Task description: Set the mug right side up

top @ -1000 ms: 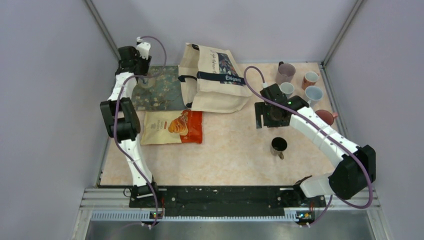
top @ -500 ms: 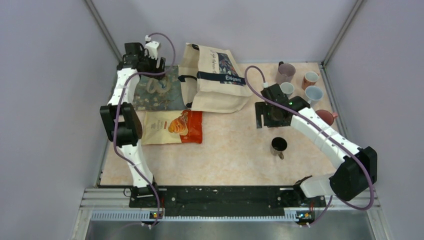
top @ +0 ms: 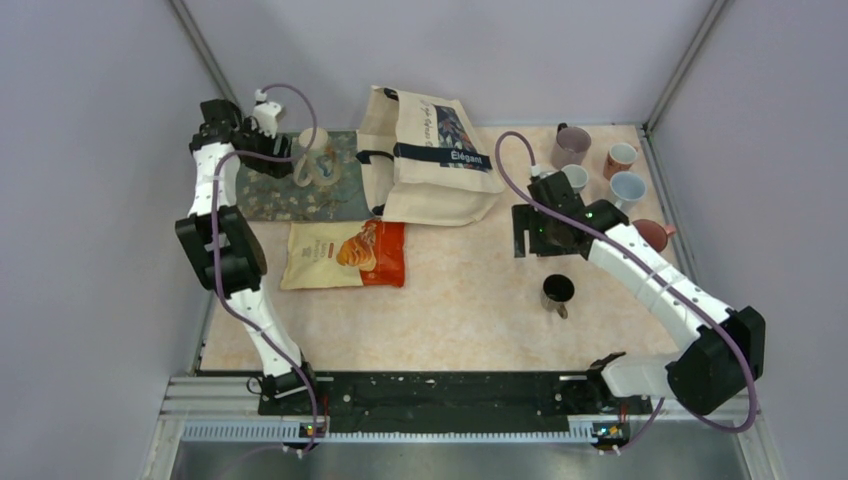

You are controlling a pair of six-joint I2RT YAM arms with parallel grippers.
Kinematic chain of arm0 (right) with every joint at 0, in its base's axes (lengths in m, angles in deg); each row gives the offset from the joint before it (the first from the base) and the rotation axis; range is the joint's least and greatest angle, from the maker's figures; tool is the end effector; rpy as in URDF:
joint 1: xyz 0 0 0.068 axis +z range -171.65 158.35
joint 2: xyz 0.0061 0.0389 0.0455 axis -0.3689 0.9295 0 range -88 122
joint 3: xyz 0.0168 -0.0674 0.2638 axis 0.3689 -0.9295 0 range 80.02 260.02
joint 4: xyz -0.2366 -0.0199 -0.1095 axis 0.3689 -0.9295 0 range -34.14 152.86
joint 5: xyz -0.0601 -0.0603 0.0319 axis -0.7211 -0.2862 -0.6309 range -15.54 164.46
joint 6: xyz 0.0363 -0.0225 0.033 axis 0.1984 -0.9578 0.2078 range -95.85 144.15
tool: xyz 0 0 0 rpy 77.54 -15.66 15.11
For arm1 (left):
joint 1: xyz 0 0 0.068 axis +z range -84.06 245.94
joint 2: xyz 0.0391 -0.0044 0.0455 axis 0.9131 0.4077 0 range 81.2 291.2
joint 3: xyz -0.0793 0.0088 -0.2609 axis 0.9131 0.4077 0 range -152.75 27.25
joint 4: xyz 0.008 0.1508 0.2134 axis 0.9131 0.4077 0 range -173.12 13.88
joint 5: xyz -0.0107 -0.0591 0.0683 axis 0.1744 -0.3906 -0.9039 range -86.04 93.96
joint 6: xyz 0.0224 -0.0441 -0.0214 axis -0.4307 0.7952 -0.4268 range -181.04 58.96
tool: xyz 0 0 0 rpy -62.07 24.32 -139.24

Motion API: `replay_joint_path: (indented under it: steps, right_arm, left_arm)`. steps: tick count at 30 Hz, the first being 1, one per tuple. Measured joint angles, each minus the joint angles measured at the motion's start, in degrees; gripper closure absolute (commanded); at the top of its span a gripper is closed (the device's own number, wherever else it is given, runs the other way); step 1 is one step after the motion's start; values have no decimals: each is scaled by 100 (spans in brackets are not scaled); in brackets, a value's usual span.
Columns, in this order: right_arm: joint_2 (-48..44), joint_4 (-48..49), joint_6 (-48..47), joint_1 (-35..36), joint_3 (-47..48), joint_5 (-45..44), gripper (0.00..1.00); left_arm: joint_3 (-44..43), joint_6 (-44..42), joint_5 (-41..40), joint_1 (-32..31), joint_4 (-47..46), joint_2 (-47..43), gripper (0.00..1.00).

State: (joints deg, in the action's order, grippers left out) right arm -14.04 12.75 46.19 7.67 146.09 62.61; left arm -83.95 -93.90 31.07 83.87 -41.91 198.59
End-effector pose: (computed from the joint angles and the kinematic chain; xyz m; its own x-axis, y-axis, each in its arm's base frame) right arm 0.2265 0.1188 0.3005 -0.8296 -0.0446 -0.5566 -0.0786 0.9962 0.0373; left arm 0.4455 0.1271 0.3033 -0.5777 0.3207 -0.7506 0.3963 0.9141 0.0855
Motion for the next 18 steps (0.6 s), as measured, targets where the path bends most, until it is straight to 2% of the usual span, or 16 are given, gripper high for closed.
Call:
replay_joint_path:
  steps: [6, 11, 14, 16, 18]
  right_arm:
    - [-118, 74, -44, 0, -122, 22, 24]
    - [-225, 90, -48, 0, -160, 28, 24]
    - [-275, 103, -48, 0, -160, 39, 24]
    - [-306, 105, -48, 0, -160, 39, 24]
    - [-317, 105, -48, 2, -160, 44, 24]
  left_arm:
    - [262, -739, 393, -133, 46, 409, 22]
    - [-153, -752, 127, -240, -184, 962, 23]
    - [-354, -750, -87, -295, -328, 1259, 26]
    - [-380, -743, -146, -328, -369, 1388, 35]
    - [-380, -706, -157, -358, -380, 1460, 51]
